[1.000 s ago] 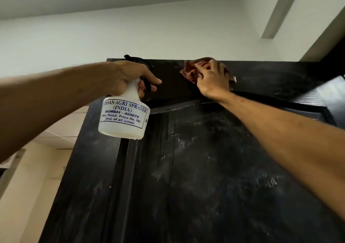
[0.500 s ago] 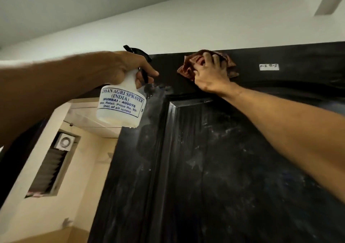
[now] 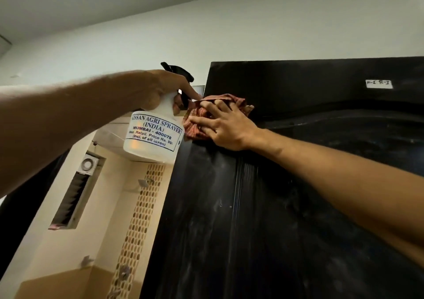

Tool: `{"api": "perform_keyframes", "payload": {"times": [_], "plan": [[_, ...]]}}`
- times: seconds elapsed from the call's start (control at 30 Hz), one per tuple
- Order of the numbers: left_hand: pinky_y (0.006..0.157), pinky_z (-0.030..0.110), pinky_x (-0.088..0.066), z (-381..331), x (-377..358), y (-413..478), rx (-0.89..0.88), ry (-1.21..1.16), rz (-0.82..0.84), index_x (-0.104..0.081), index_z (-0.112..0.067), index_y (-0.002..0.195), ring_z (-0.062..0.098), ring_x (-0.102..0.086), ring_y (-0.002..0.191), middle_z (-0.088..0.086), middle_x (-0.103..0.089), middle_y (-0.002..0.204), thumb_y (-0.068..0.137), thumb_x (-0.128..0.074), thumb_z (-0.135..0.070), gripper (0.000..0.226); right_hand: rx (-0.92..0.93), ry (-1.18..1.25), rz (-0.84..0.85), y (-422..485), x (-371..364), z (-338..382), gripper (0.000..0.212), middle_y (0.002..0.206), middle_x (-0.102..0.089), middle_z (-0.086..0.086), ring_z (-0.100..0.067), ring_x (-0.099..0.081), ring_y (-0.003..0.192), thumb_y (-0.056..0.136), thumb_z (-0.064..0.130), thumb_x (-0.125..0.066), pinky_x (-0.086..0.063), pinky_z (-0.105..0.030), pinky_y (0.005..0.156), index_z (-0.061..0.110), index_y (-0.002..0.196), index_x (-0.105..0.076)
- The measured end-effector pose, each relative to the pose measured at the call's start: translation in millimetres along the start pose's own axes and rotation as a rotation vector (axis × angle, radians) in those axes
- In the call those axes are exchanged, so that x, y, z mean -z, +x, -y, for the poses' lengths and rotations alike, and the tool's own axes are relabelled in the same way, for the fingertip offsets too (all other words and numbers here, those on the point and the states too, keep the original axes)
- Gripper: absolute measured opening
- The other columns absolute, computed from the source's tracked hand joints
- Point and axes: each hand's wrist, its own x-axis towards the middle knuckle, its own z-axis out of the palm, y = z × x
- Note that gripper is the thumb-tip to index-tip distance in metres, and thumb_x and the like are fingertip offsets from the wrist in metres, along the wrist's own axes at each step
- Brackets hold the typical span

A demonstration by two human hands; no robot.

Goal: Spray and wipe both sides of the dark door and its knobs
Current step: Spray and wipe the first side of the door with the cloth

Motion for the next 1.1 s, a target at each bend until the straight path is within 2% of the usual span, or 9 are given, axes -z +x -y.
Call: {"api": "perform_keyframes", "payload": {"times": [0.07,0.2,0.4,0.53,0.63,0.73,0.83,0.97,1.1], "plan": [[0.038,0.013,-0.034,7,6,2,-0.001,-0.001,0.009,-0.061,-0.009,0.079,0.006,-0.036,0.032,0.004,-0.063,0.067,0.094,-0.072,-0.012,0.019,-0.019,-0.014,0.007,10,1,-9,0.052,0.169,-0.010,-0.002,-0.030,-0.012,0.153,0.107,0.054,-0.025,-0.017,-0.057,0.121,0.048,0.158,-0.021],[0.036,0.014,-0.037,15,11,8,-0.020,-0.025,0.025,-0.061,-0.007,0.085,0.006,-0.035,0.032,0.006,-0.068,0.065,0.093,-0.073,-0.011,0.015,-0.411,0.121,-0.033,29,20,-43,0.051,0.168,-0.013,-0.004,-0.033,-0.012,0.152,0.105,0.041,-0.037,-0.013,-0.059,0.122,0.040,0.156,-0.034],[0.045,0.019,-0.040,20,12,25,-0.015,-0.016,0.056,-0.068,-0.008,0.087,0.011,-0.037,0.039,0.004,-0.059,0.075,0.086,-0.080,-0.016,0.014,-0.051,0.038,0.006,9,4,0,0.050,0.168,-0.019,-0.002,-0.029,-0.017,0.151,0.107,0.050,-0.031,-0.021,-0.052,0.118,0.045,0.157,-0.030],[0.044,0.020,-0.038,21,-6,43,-0.033,-0.031,0.119,-0.073,-0.005,0.076,0.010,-0.036,0.034,0.008,-0.066,0.081,0.086,-0.079,-0.015,0.015,-0.475,0.133,-0.048,44,28,-53,0.055,0.166,-0.019,-0.006,-0.034,-0.016,0.151,0.102,0.037,-0.041,-0.018,-0.056,0.121,0.040,0.157,-0.035],[0.055,0.024,-0.031,20,-8,51,-0.030,0.008,0.150,-0.076,-0.007,0.061,0.014,-0.036,0.037,0.008,-0.055,0.100,0.079,-0.084,-0.021,0.024,-0.453,0.102,0.020,76,34,-51,0.057,0.163,-0.021,-0.008,-0.036,-0.016,0.150,0.098,0.034,-0.044,-0.017,-0.056,0.120,0.035,0.155,-0.039],[0.041,0.022,-0.034,12,-10,55,-0.062,0.022,0.128,-0.068,-0.003,0.082,0.012,-0.034,0.033,0.007,-0.054,0.059,0.086,-0.077,-0.015,0.016,-0.299,0.098,0.036,98,29,-38,0.051,0.165,-0.022,-0.004,-0.031,-0.015,0.152,0.103,0.043,-0.039,-0.012,-0.057,0.121,0.041,0.153,-0.040],[0.031,0.022,-0.034,-1,-13,60,-0.052,0.016,0.122,-0.058,-0.005,0.083,0.009,-0.031,0.029,0.001,-0.047,0.041,0.089,-0.073,-0.013,0.018,-0.376,0.106,-0.054,95,36,-65,0.050,0.163,-0.025,-0.004,-0.030,-0.018,0.150,0.103,0.041,-0.037,-0.015,-0.059,0.120,0.041,0.154,-0.039],[0.039,0.022,-0.037,-14,-12,61,-0.033,0.029,0.080,-0.070,-0.005,0.095,0.012,-0.033,0.039,0.001,-0.050,0.072,0.056,-0.087,-0.023,0.045,-0.483,0.090,-0.113,52,27,-97,0.052,0.165,-0.020,-0.005,-0.031,-0.016,0.151,0.104,0.040,-0.034,-0.016,-0.058,0.121,0.033,0.155,-0.038],[0.041,0.019,-0.037,-26,-34,50,-0.067,0.002,0.040,-0.068,-0.007,0.092,0.008,-0.034,0.034,0.003,-0.061,0.091,0.080,-0.081,-0.020,0.023,-0.566,0.089,-0.146,2,22,-145,0.053,0.168,-0.016,-0.003,-0.032,-0.013,0.152,0.105,0.044,-0.030,-0.014,-0.059,0.121,0.041,0.158,-0.029]]}}
